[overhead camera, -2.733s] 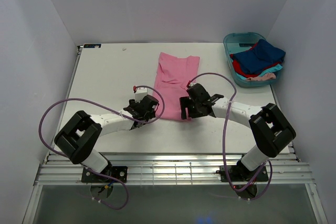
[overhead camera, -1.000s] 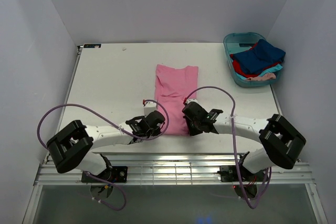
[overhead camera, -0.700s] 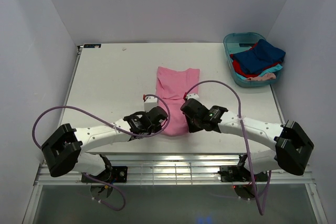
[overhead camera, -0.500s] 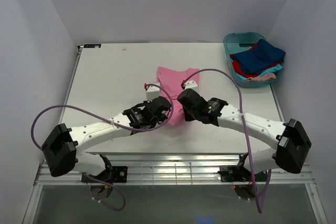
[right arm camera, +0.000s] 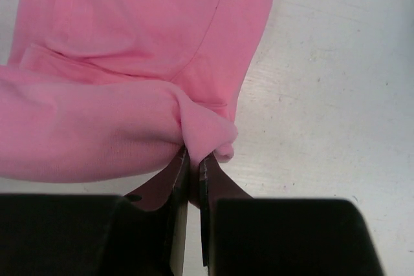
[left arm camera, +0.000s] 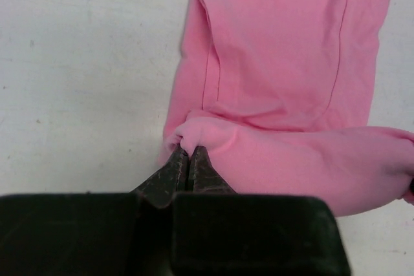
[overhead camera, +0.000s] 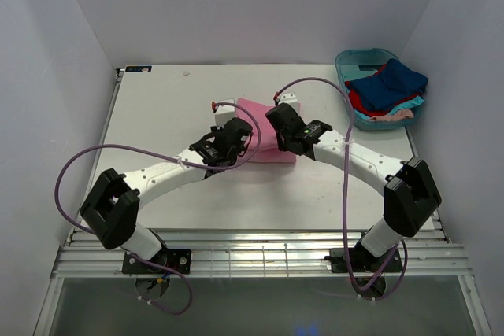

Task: Fold and stack the t-shirts
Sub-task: Fold the long partially folded tshirt into a neat square, then put the neatly folded tshirt into the corner of the board with the left arm

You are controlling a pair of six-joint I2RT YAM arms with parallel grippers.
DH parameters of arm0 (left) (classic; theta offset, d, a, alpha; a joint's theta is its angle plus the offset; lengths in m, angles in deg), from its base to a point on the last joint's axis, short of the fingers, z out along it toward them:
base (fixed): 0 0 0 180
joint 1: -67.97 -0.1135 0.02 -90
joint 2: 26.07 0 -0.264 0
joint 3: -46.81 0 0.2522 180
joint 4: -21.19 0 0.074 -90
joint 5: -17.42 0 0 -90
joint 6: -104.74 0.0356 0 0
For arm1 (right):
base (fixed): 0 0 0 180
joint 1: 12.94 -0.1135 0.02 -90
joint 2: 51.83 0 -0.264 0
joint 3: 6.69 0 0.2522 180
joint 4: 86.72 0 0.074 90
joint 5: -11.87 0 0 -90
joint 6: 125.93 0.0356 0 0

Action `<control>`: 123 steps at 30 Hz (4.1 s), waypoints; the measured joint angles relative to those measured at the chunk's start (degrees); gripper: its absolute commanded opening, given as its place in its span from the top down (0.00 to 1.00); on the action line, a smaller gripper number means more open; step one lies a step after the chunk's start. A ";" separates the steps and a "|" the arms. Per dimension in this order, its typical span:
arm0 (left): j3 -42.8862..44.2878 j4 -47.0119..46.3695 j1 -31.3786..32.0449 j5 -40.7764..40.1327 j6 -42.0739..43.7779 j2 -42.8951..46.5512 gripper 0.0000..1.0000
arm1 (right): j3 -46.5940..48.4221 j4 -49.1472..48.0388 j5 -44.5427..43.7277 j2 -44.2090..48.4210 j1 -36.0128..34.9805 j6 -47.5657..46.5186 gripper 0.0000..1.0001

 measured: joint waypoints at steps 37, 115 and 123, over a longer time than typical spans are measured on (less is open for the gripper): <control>33.55 -7.32 -15.28 14.29 11.56 -36.94 1.00 | 32.28 -3.43 7.65 -33.27 15.32 -12.17 0.92; 28.72 -23.96 -29.88 50.90 0.20 -43.04 0.18 | 21.55 -20.63 18.53 -35.52 16.83 -6.95 0.92; 30.16 -26.67 -26.27 51.65 -2.23 -45.05 0.18 | 20.22 -20.85 18.32 -34.71 16.85 -6.95 0.92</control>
